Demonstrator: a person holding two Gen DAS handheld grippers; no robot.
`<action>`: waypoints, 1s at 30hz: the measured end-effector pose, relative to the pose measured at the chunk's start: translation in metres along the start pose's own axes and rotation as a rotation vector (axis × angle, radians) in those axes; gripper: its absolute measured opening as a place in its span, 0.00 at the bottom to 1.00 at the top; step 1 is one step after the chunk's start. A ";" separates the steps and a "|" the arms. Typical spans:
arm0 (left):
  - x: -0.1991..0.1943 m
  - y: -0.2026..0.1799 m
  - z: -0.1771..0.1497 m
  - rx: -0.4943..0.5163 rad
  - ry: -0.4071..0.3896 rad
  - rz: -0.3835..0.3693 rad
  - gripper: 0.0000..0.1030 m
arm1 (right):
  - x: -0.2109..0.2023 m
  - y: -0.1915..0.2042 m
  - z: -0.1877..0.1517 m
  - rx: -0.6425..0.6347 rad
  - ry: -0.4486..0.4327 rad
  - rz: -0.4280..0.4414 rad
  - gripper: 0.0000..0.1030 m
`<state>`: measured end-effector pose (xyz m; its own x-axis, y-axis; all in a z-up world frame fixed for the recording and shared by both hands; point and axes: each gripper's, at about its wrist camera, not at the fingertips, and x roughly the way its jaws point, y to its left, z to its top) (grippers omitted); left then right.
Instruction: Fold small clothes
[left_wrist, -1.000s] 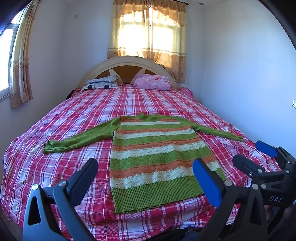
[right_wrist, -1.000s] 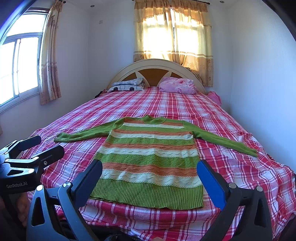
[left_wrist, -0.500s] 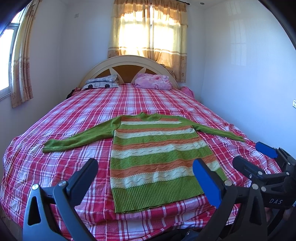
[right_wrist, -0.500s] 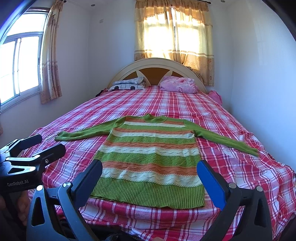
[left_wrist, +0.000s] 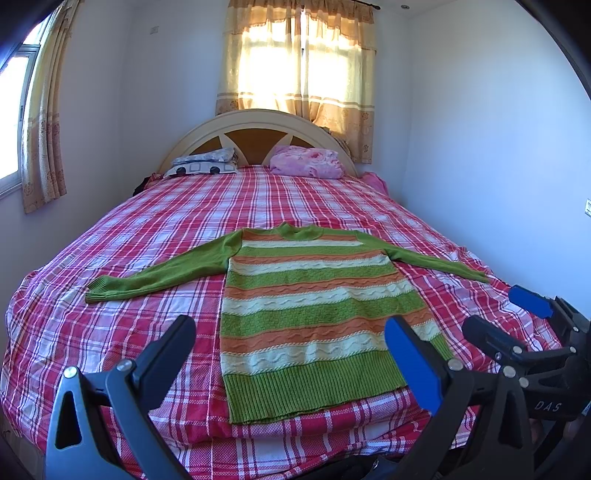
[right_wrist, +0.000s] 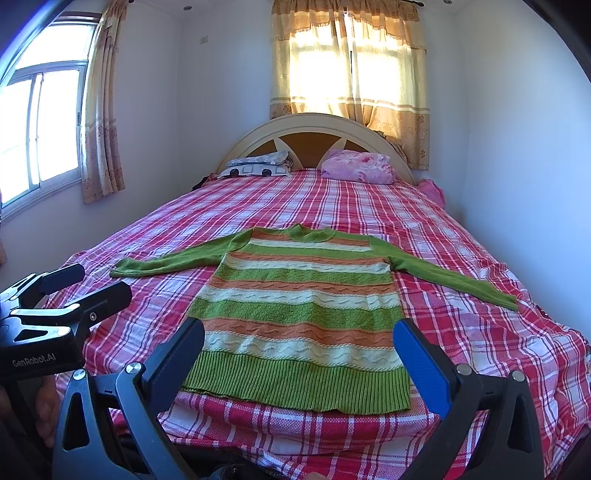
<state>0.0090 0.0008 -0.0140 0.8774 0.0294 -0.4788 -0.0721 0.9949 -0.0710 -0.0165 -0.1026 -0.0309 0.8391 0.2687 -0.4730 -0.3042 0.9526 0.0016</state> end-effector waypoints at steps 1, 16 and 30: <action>0.000 0.000 0.000 0.000 0.000 0.000 1.00 | 0.000 0.000 0.000 -0.001 0.000 0.000 0.99; 0.001 0.001 -0.001 -0.001 0.002 0.003 1.00 | 0.002 -0.003 0.001 0.002 0.014 0.010 0.99; 0.014 0.004 -0.005 -0.010 0.029 0.010 1.00 | 0.008 -0.006 0.000 0.008 0.023 0.031 0.99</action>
<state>0.0186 0.0044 -0.0250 0.8625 0.0364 -0.5047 -0.0855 0.9935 -0.0745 -0.0080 -0.1065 -0.0345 0.8185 0.2949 -0.4931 -0.3261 0.9450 0.0238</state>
